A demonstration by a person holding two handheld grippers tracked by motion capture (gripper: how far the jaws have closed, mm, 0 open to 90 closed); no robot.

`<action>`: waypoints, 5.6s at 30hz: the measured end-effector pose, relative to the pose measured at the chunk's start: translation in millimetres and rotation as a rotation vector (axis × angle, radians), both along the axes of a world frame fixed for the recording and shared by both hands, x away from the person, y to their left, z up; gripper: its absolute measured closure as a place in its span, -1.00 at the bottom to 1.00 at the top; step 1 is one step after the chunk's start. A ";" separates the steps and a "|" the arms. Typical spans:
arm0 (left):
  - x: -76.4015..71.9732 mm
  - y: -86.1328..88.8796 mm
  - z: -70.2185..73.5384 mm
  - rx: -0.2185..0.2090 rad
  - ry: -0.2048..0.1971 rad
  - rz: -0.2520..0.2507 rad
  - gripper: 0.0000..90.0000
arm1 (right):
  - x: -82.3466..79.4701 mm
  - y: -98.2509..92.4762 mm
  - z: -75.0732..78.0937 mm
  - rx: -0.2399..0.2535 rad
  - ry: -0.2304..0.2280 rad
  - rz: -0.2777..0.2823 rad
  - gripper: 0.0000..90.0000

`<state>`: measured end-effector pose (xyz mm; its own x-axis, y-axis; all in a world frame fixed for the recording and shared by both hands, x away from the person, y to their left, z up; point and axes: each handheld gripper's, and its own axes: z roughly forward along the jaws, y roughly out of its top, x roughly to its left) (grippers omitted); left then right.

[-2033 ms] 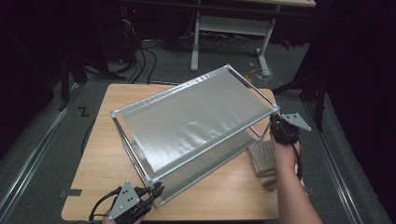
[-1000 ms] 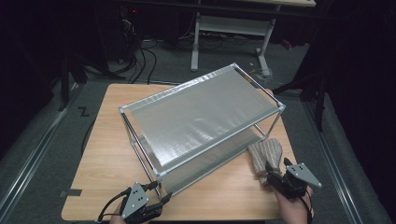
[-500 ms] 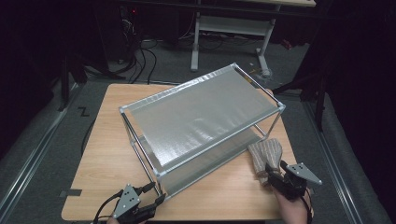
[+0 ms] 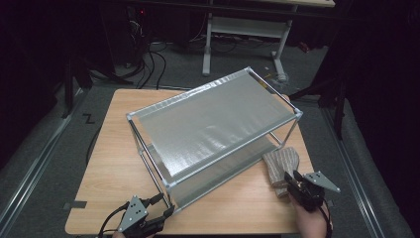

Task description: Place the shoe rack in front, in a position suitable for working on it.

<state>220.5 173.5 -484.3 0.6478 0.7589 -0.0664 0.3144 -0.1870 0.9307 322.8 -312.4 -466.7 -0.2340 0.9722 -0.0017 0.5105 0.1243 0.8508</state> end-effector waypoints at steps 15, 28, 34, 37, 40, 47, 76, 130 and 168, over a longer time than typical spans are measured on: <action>3.3 -12.8 -1.6 0.008 0.004 -0.020 -0.02 | 21.1 1.4 -19.3 -0.011 0.141 -0.055 -0.26; -1.0 -22.1 4.4 0.034 -0.054 0.024 0.48 | 23.6 -3.3 -29.7 0.005 0.163 -0.019 0.27; -1.8 -27.1 4.7 0.056 -0.058 0.005 0.63 | 19.4 1.3 -25.8 -0.015 0.134 0.010 0.42; -2.4 -28.4 4.3 0.050 -0.053 0.002 0.65 | 14.6 3.0 -21.5 -0.011 0.088 0.033 0.42; -2.9 -29.4 3.9 0.048 -0.054 -0.004 0.68 | 9.9 4.5 -17.6 0.004 0.044 0.052 0.42; -5.9 -37.2 3.5 0.054 -0.062 -0.038 0.76 | 9.0 12.2 -9.4 0.041 -0.020 0.083 0.42; -8.3 -36.1 1.1 0.036 -0.063 -0.073 0.56 | 129.6 36.5 -22.8 -0.029 0.068 0.045 0.18; -5.9 -31.6 4.3 0.021 -0.073 -0.064 0.40 | -0.1 222.9 -30.1 -0.076 0.115 0.609 -0.37; -5.7 -29.7 3.2 0.015 -0.063 -0.053 0.41 | 91.5 110.4 -27.4 -0.137 0.058 0.271 0.11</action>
<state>214.7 143.8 -481.1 0.6895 0.7242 -0.0127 0.2445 -0.2163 0.9452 414.3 -202.0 -494.1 -0.4881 0.8661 -0.1075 0.4907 0.3742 0.7869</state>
